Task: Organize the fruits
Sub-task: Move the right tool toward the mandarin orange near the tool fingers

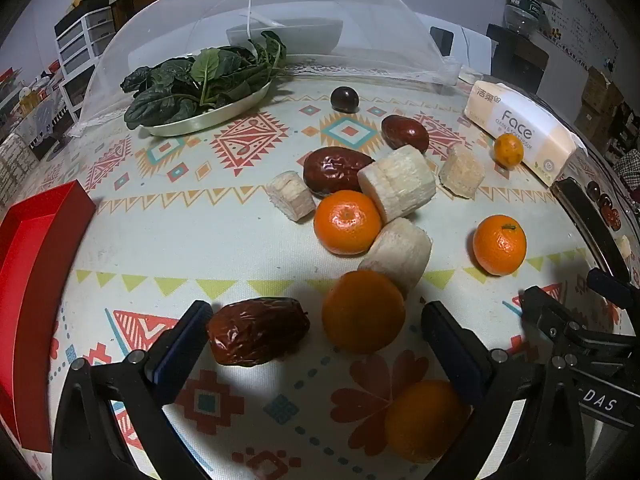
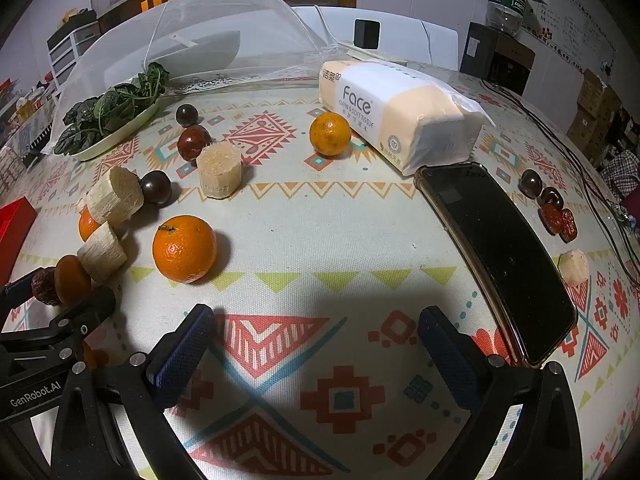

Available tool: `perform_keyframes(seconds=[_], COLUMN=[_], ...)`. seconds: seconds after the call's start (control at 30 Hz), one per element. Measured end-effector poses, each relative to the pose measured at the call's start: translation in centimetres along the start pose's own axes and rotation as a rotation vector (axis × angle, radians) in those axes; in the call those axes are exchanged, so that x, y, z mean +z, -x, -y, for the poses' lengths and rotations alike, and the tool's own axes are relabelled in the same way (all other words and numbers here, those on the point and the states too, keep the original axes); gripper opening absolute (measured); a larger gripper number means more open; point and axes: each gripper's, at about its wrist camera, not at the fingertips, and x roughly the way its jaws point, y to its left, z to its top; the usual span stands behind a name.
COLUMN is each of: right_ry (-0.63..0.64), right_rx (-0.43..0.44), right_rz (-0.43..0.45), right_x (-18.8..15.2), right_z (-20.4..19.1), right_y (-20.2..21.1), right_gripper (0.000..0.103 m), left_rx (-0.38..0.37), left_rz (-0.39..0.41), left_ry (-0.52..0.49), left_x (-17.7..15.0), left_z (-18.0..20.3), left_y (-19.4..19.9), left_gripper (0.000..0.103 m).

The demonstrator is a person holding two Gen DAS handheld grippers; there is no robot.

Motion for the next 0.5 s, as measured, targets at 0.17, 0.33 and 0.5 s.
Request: perform_keyframes(seconds=[0.17,0.33,0.5], right_ry=[0.0,0.0,0.005], right_rx=[0.0,0.0,0.01], right_rz=[0.0,0.0,-0.007], right_x=[0.0,-0.01,-0.05], right_z=[0.0,0.01,0.14], right_y=[0.0,0.0,0.07], right_gripper=[0.103,0.103,0.103], left_rx=[0.0,0.0,-0.023], left_rz=[0.0,0.0,-0.021], left_ry=[0.0,0.0,-0.028], left_x=[-0.01,-0.02,-0.04], left_z=[0.0,-0.01,0.0], left_y=[0.01,0.03,0.12], left_gripper=[0.103,0.103,0.103])
